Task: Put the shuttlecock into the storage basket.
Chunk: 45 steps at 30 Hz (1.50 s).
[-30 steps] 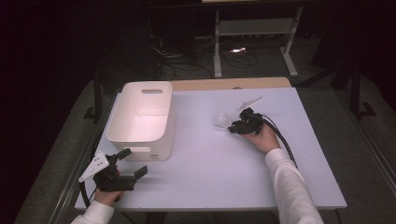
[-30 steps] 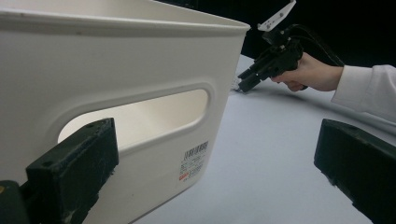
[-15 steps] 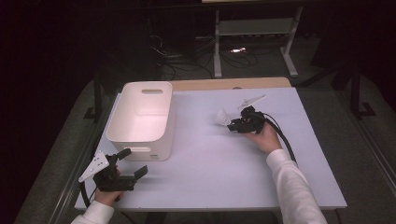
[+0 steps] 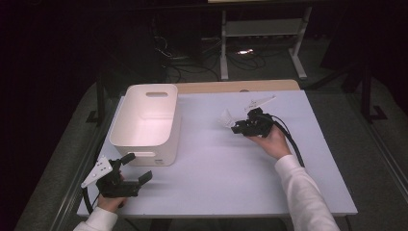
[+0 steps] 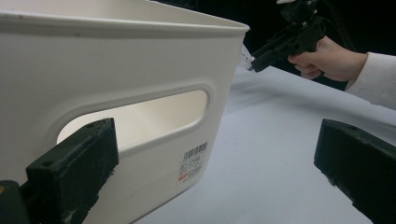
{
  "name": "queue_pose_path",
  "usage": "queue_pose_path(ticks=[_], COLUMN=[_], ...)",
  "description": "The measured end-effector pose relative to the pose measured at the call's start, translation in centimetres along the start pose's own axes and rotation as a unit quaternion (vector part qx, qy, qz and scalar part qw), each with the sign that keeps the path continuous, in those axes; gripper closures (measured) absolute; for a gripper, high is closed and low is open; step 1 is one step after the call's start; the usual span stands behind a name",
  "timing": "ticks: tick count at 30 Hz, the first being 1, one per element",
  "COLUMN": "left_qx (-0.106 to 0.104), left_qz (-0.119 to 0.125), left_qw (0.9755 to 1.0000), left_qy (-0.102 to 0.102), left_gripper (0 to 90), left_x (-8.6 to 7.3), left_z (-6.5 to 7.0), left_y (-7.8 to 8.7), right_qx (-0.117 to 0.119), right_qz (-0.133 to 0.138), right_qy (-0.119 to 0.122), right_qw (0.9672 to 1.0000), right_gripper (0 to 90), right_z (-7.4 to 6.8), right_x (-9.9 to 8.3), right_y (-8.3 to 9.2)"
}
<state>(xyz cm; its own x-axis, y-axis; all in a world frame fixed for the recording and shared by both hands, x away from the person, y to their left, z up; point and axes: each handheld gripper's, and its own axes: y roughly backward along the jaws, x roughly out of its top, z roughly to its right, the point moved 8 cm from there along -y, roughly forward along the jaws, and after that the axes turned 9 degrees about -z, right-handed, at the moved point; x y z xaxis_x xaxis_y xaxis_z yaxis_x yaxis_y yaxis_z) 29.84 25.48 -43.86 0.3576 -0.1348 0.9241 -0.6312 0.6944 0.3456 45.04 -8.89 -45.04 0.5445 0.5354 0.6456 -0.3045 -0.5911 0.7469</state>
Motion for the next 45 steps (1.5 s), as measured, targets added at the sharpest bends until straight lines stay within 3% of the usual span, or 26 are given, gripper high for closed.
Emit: queue_pose_path(ticks=[2,4,10,45], left_qx=[0.000,0.001,0.001,-0.001], left_qz=[-0.001,-0.001,0.000,0.001], left_qw=[1.0000,1.0000,1.0000,1.0000], left_qy=[0.000,0.000,0.000,0.000], left_gripper=[0.0,0.0,0.0,0.0], left_x=[0.0,0.0,0.0,0.0], left_z=[0.0,0.0,0.0,0.1], left_y=[0.0,0.0,0.0,0.0], right_qx=[0.004,0.004,0.011,0.038], right_qz=[0.006,0.014,0.021,0.031], right_qy=[-0.005,0.007,0.013,0.040], right_qw=[1.0000,0.9999,0.9996,0.9980], right_gripper=[63.4,63.4,63.4,63.4], right_z=[-0.4,-0.6,-1.5,-4.8], right_x=[0.2,0.4,1.0,4.0], right_y=[0.3,0.5,1.2,2.1])
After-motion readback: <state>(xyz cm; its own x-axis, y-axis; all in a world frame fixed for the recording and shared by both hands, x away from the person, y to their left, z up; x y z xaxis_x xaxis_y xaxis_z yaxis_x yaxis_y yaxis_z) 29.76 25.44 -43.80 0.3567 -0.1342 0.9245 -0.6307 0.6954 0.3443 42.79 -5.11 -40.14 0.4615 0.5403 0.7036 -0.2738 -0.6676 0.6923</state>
